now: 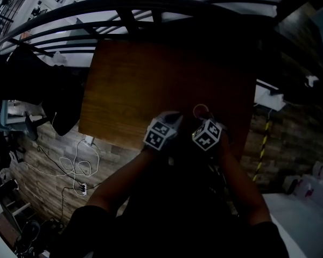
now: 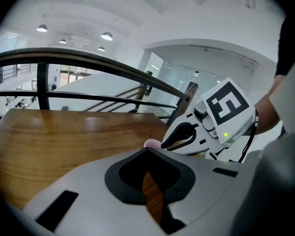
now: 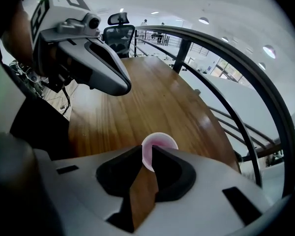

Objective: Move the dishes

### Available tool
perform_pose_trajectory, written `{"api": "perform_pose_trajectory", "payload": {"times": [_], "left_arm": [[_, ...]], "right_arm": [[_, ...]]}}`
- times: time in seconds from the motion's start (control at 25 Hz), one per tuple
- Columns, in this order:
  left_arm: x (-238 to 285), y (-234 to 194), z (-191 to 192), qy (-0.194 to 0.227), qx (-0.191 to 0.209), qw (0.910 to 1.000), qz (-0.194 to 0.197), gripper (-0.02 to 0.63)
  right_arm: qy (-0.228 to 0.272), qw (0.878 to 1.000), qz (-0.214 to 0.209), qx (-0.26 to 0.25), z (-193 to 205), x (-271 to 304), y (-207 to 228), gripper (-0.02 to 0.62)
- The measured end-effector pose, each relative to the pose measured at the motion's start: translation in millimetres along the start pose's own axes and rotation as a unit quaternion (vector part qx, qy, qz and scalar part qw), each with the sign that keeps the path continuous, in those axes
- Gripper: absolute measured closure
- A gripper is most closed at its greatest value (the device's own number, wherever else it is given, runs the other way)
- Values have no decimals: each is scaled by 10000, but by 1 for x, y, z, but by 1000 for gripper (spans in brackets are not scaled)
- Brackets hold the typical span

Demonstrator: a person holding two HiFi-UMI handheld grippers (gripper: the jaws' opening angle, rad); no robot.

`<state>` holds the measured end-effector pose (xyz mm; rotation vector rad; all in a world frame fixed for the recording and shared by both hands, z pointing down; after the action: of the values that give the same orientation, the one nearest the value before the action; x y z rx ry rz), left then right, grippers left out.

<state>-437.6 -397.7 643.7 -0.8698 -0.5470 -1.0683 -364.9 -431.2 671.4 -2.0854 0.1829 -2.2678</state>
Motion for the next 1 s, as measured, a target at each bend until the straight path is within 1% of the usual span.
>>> {"api": "perform_pose_trajectory", "payload": {"times": [0.2, 0.28, 0.36, 0.44, 0.56, 0.68, 0.84, 1.0], "left_arm": [[-14, 0, -5, 16, 73, 9999, 108, 615], [-21, 0, -7, 27, 102, 9998, 156, 615], [-28, 1, -8, 37, 189, 9996, 183, 615], [-35, 2, -8, 46, 288, 9993, 216, 615], [-46, 2, -10, 108, 364, 9988, 298, 615], [-60, 4, -11, 187, 402, 9982, 391, 616], [-83, 2, -9, 296, 423, 9977, 448, 615], [-106, -7, -7, 513, 472, 9970, 349, 615]], "right_arm": [[255, 9973, -211, 650, -3, -13, -3, 526], [368, 9956, -230, 835, -5, -17, -4, 528], [523, 9930, -243, 1027, -9, -22, -6, 541], [724, 9883, -317, 1307, -14, -29, -10, 570], [1078, 9755, -531, 1841, -26, -42, -19, 584], [1547, 9590, -608, 2297, -38, -60, -28, 584], [2161, 9350, -538, 2760, -52, -87, -38, 584], [2658, 9112, -428, 3118, -64, -111, -47, 584]]}}
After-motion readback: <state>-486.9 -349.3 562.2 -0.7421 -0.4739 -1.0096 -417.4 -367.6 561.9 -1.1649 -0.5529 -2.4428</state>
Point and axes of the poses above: the fingertips, and each gripper's own axes: x forward along the fingers, y to its right, z out of its underside, the point moved 2 cm from there along -x, backward along the fingers, and after that the axes turned 13 degrees about -y, right-handed, at the moved point
